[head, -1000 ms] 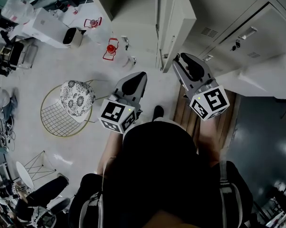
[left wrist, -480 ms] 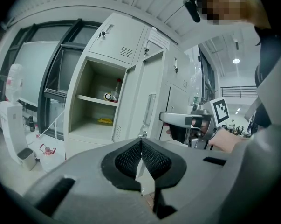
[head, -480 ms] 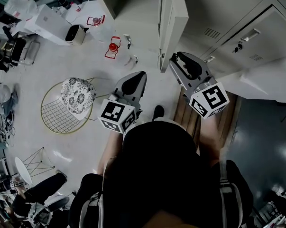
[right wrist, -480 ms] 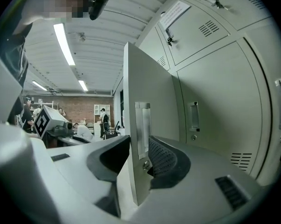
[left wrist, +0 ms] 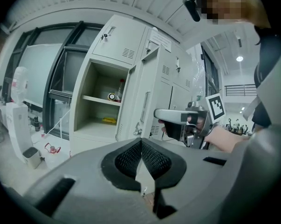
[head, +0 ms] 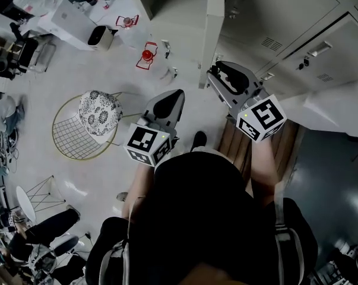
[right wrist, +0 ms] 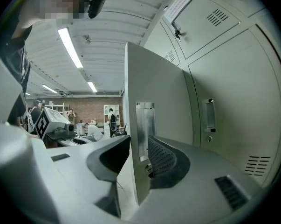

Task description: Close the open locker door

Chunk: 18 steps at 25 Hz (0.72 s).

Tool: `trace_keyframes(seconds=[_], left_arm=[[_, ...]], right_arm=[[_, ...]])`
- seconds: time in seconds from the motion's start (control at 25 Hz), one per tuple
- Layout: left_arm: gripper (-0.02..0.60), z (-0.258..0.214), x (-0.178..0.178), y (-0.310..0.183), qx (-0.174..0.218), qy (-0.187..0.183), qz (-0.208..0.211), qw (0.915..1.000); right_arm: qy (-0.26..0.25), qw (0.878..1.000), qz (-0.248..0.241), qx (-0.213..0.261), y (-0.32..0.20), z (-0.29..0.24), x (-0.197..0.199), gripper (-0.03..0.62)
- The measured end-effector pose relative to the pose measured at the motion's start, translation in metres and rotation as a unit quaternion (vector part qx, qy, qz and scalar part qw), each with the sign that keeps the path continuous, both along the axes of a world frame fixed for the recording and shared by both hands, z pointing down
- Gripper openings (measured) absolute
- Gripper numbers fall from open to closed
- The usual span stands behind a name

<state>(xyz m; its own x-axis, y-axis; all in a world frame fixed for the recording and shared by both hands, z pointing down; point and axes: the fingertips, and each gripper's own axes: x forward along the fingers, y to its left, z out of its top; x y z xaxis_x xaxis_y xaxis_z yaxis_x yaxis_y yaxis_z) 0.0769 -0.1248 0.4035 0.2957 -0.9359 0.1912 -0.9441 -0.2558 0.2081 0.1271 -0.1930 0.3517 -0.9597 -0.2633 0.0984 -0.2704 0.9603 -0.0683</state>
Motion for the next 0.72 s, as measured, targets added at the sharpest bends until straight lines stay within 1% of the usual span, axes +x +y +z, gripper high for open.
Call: trace_keyframes(seconds=[0.12, 0.44, 0.56, 0.72], left_arm=[[0.017, 0.002, -0.002, 0.003, -0.002, -0.001, -0.004, 1.0000], [0.017, 0.009, -0.014, 0.004, -0.006, 0.002, -0.013, 0.9999], [0.017, 0.010, -0.019, 0.004, -0.006, 0.003, -0.015, 0.9999], [0.017, 0.010, -0.031, 0.004, -0.005, 0.004, -0.018, 0.9998]], right_arm=[[-0.003, 1.000, -0.016, -0.001, 0.001, -0.003, -0.008, 0.115], [-0.004, 0.999, -0.032, -0.011, 0.003, -0.001, -0.027, 0.115], [0.000, 0.999, -0.042, -0.007, 0.005, -0.002, -0.035, 0.115], [0.006, 0.999, -0.035, 0.000, 0.006, -0.002, -0.045, 0.115]])
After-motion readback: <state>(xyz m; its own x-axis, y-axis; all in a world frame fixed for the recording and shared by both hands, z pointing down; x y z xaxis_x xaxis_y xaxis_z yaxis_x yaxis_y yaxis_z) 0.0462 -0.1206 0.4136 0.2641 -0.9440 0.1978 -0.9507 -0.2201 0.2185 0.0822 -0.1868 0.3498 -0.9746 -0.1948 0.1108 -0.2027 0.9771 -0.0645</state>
